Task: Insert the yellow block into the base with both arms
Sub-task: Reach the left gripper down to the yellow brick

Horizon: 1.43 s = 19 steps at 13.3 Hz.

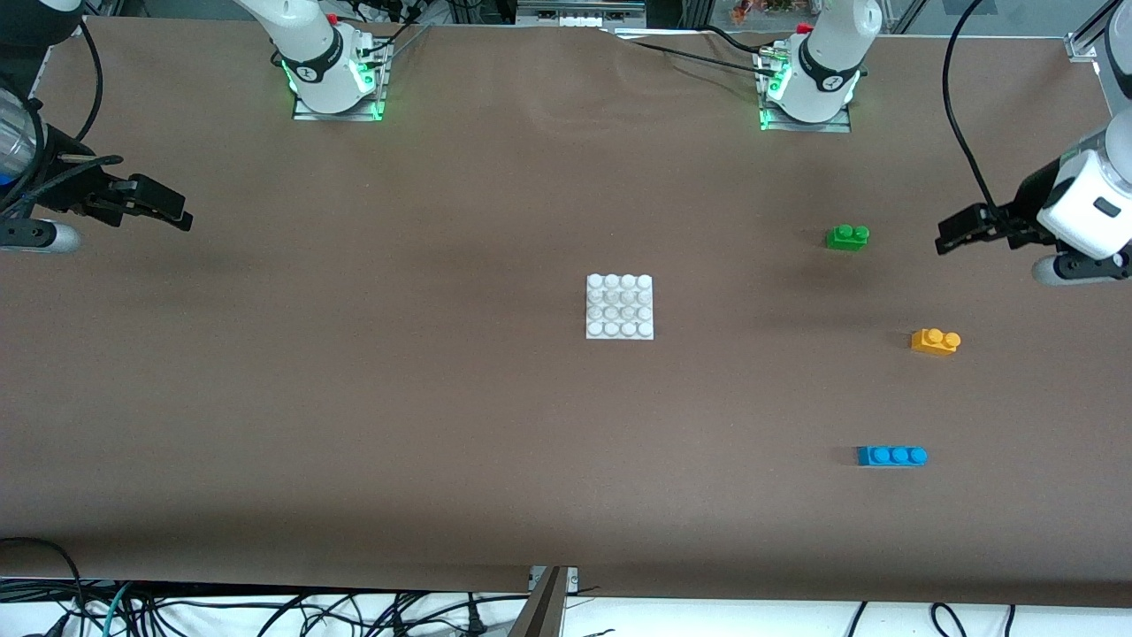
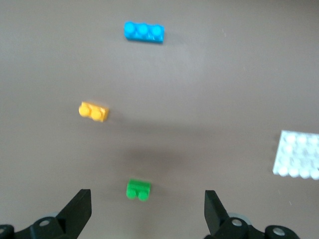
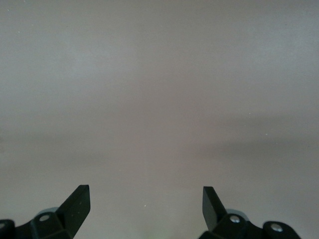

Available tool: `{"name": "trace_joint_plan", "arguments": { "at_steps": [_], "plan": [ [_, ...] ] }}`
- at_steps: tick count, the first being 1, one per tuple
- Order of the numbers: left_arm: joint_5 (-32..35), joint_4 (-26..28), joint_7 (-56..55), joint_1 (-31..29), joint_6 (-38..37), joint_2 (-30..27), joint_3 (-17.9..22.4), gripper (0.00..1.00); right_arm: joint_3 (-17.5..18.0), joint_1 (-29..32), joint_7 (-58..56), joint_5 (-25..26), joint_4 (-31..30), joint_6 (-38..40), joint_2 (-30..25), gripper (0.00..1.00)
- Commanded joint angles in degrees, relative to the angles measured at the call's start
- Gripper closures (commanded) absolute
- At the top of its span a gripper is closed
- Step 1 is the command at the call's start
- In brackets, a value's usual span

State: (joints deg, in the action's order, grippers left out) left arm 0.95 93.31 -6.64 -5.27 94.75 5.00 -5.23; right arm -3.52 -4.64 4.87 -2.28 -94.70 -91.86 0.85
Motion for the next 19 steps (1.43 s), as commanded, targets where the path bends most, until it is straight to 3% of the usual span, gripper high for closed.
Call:
{"name": "trace_joint_plan", "arguments": {
  "at_steps": [1, 2, 6, 11, 15, 19],
  "plan": [
    [6.84, -1.20, 3.03, -1.58, 2.19, 4.21, 0.22, 0.02, 0.97, 0.86, -0.83, 1.75, 0.57, 0.11, 0.11, 0.00],
    [7.39, -1.11, 3.12, -2.98, 2.72, 5.88, 0.22, 0.05, 1.15, 0.78, -0.83, 2.10, 0.74, 0.37, 0.11, 0.00],
    [7.67, 0.46, 13.55, -7.99, 11.30, 12.13, 0.22, 0.01, -1.12, 0.95, -3.28, 1.76, 0.92, 1.59, -0.41, 0.00],
    [7.22, 11.44, 25.26, -12.75, 30.47, 14.86, 0.22, 0.01, -1.40, 0.95, -4.08, 1.23, 5.49, 4.84, -0.32, 0.00],
    [7.14, 17.51, 25.71, -14.07, 36.29, 16.00, 0.22, 0.02, -0.61, 0.60, -2.15, 1.75, 6.46, 8.27, -0.15, 0.00],
    [6.96, 18.49, 26.24, -14.68, 40.42, 20.56, 0.13, 0.03, -1.57, 0.60, -2.14, 1.93, 6.63, 7.06, 0.02, 0.00]
  ]
}}
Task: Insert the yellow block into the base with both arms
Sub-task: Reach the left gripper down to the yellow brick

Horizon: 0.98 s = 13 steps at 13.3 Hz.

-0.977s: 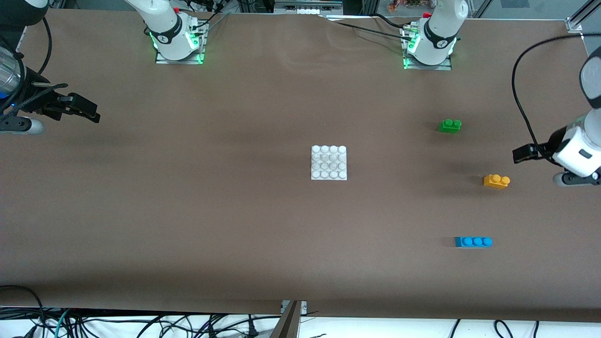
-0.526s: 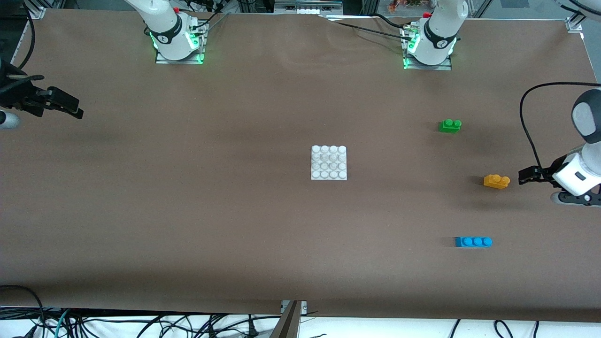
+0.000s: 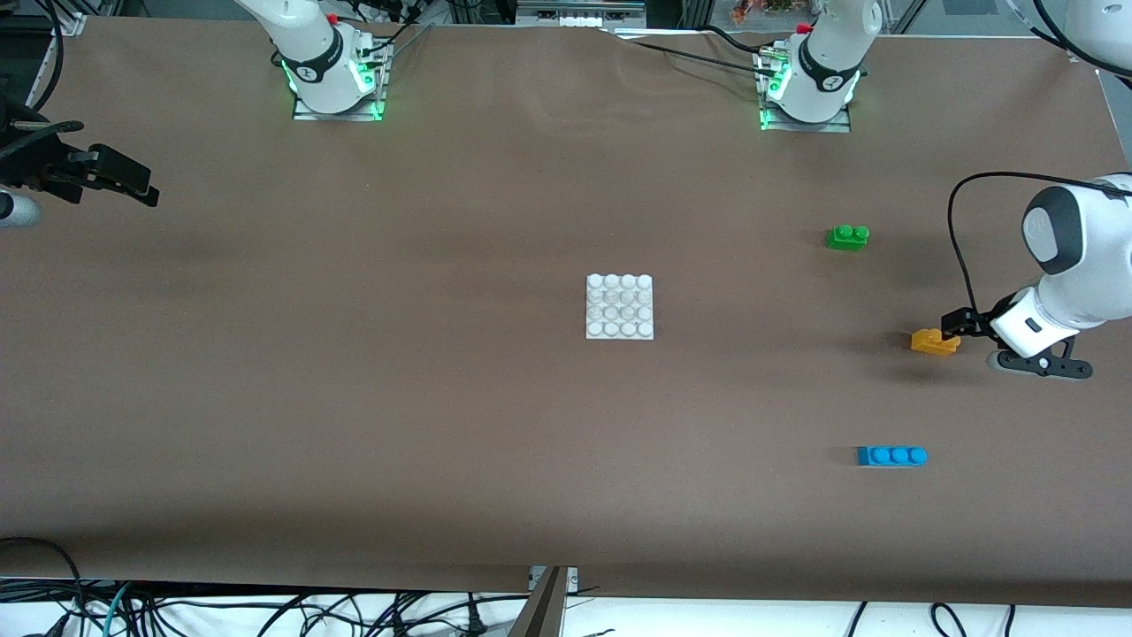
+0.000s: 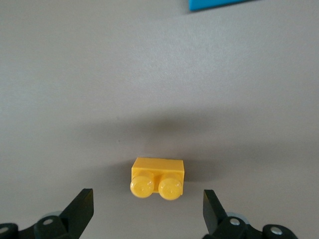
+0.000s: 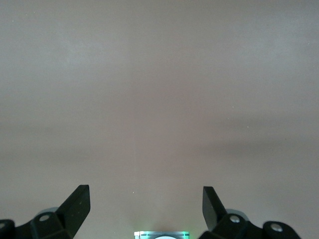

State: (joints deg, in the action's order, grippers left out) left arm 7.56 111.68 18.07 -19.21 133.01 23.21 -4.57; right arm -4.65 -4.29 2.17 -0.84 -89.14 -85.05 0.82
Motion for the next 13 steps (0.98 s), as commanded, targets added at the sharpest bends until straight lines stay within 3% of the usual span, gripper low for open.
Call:
{"name": "trace_joint_plan", "arguments": {
  "at_steps": [1, 13],
  "plan": [
    [0.35, 0.21, 1.71, -0.83, 2.16, 2.89, -0.44, 0.03, -0.45, 0.33, 0.38, 0.49, 0.81, -0.46, 0.06, 0.00],
    [0.43, 1.00, 6.02, -1.97, 4.10, 5.70, -0.44, 0.05, 0.34, 0.07, 0.82, 0.40, -1.03, -0.55, -1.26, 0.00]
  ]
}}
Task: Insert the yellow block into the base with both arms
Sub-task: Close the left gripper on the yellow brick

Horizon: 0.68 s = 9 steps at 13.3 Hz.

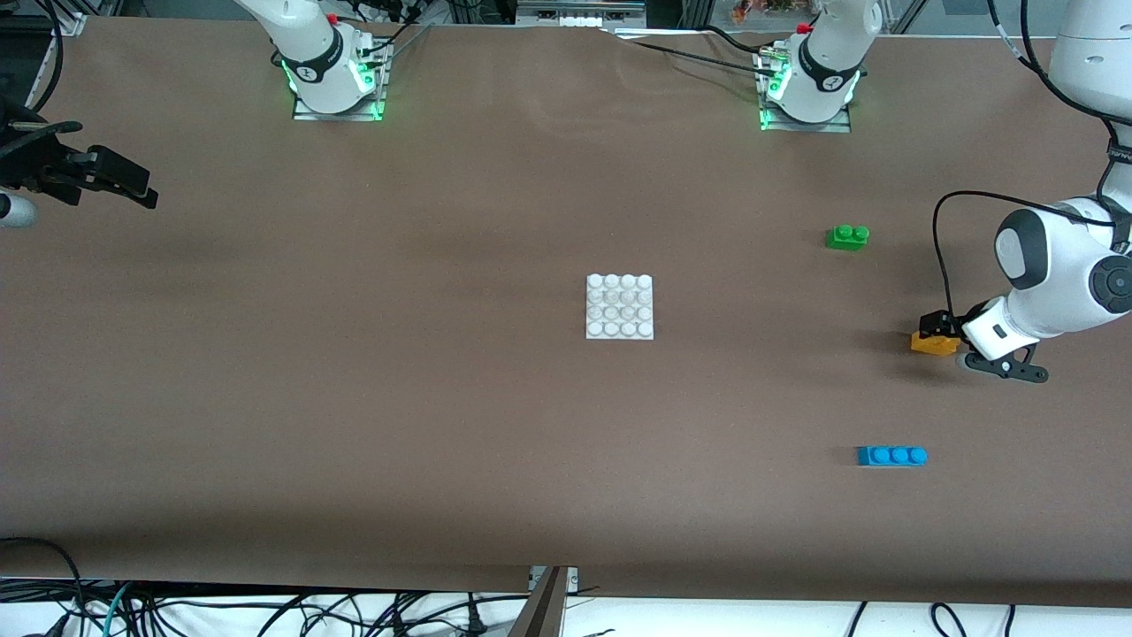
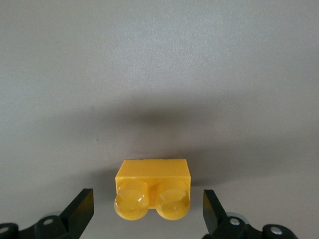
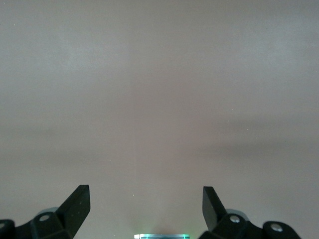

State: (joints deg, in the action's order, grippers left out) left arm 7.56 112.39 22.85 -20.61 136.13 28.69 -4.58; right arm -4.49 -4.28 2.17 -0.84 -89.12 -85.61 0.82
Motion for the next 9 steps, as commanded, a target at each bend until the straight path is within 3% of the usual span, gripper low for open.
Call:
{"name": "trace_joint_plan", "arguments": {
  "at_steps": [1, 5, 6, 7, 9],
  "plan": [
    [0.35, 0.29, 1.23, -0.57, 0.97, 0.22, -0.52, 0.05, 0.10, -0.02, 0.81, 0.31, -1.32, 0.01, -1.61, 0.00],
    [0.35, 0.29, 1.23, -0.57, 0.97, 0.22, -0.52, 0.08, 0.19, -0.11, 0.81, -0.04, -1.32, -0.51, -1.52, 0.00],
    [0.35, 0.29, 1.32, -0.57, 0.89, 0.40, -0.52, 0.18, 0.10, -0.11, 0.81, -0.13, -1.32, -0.87, -1.43, 0.00],
    [0.35, 0.20, 1.58, -0.57, 0.89, 0.57, -0.52, 0.41, 0.10, -0.11, 0.90, -0.21, -1.23, -0.87, -1.26, 0.00],
    [0.35, 0.20, 1.67, -0.57, 0.89, 0.58, -0.52, 0.53, -0.08, -0.11, 0.81, -0.30, -1.14, -1.05, -1.17, 0.00]
  ]
}}
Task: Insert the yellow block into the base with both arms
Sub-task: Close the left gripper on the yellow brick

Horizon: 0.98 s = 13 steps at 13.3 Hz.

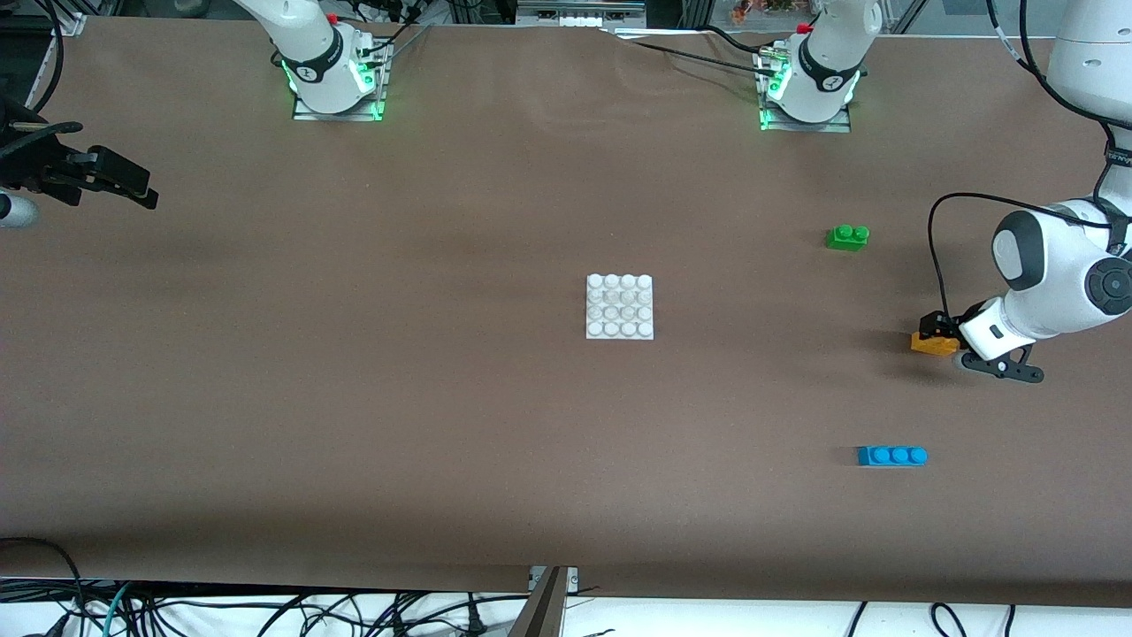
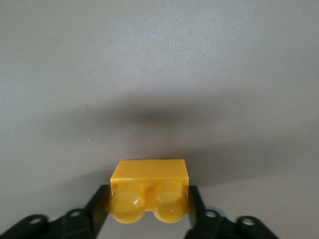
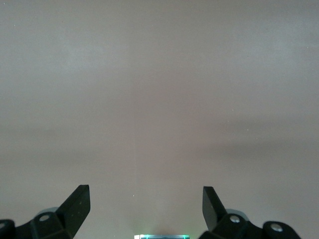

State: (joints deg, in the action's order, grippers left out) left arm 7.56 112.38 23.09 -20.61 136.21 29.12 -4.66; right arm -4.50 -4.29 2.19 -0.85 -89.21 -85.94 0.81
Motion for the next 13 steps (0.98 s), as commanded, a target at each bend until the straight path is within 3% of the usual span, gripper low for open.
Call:
{"name": "trace_joint_plan", "arguments": {
  "at_steps": [1, 2, 8, 13],
  "plan": [
    [0.35, 0.12, 1.43, -0.57, 0.82, 0.15, -0.43, 0.57, -0.07, -0.11, 0.80, -0.20, -0.97, -0.63, -1.16, 0.00],
    [0.35, 0.12, 1.43, -0.57, 0.55, 0.15, -0.43, 0.64, -0.07, -0.11, 0.80, -0.20, -0.88, -0.20, -1.33, 0.00],
    [0.26, -2.59, 0.55, 0.22, -4.26, -1.95, -1.57, 0.65, -0.34, -0.11, 0.80, -0.20, -0.97, 0.07, -1.25, 0.00],
    [0.35, -10.07, -1.73, 0.22, -16.49, -4.59, -8.59, 0.61, 0.01, -0.11, 0.89, -0.20, -0.88, 0.07, -1.25, 0.00]
  ]
}}
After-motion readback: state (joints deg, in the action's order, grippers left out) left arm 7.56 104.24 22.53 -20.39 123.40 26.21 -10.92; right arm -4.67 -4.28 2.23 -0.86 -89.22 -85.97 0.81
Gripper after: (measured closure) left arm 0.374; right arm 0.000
